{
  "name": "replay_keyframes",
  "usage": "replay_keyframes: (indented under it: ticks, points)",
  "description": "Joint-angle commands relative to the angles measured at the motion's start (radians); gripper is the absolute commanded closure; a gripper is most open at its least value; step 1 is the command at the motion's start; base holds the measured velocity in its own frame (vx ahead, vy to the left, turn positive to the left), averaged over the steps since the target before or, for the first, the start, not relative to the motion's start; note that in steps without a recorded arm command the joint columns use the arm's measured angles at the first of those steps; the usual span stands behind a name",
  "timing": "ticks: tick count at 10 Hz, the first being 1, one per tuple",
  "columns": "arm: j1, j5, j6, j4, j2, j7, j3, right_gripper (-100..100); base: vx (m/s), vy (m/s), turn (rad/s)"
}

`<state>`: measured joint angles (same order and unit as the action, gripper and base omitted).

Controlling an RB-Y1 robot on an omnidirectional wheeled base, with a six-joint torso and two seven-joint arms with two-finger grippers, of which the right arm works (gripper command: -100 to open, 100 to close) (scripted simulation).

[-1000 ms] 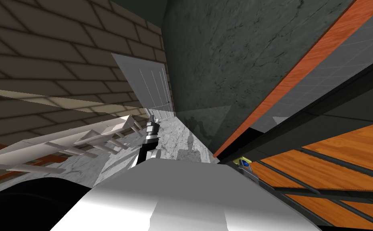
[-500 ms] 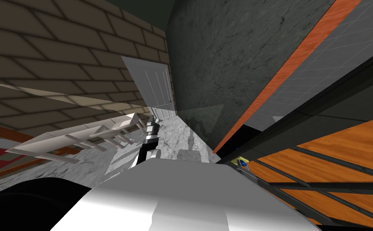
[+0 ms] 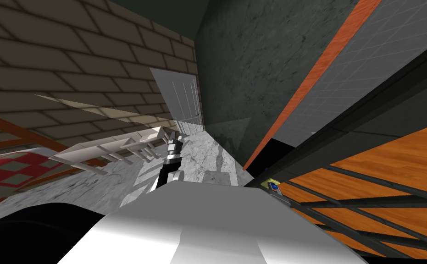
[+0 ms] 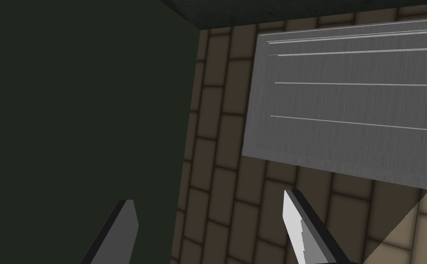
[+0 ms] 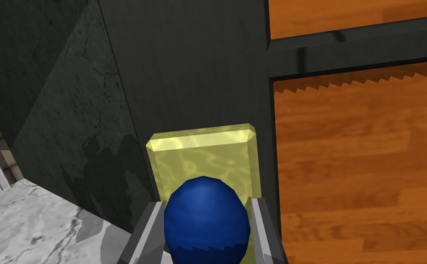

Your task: Pull the door open

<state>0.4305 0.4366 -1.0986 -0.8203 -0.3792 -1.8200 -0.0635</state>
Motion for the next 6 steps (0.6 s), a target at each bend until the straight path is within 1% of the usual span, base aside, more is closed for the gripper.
replay_keyframes:
  ticks: [1,2,3,6]
  points:
    - [0.000,0.000,0.000,0.000,0.000,0.000,0.000,100,-0.125,0.015,0.017]
    - [0.011,-0.020,-0.016,-0.003,-0.004,-0.009,-0.023,100,-0.143,-0.026,0.050]
    - [0.013,-0.024,-0.021,-0.004,-0.006,-0.011,-0.028,100,-0.210,-0.018,0.050]
    - [0.028,-0.054,-0.051,-0.010,-0.018,-0.024,-0.061,100,-0.198,-0.015,0.035]
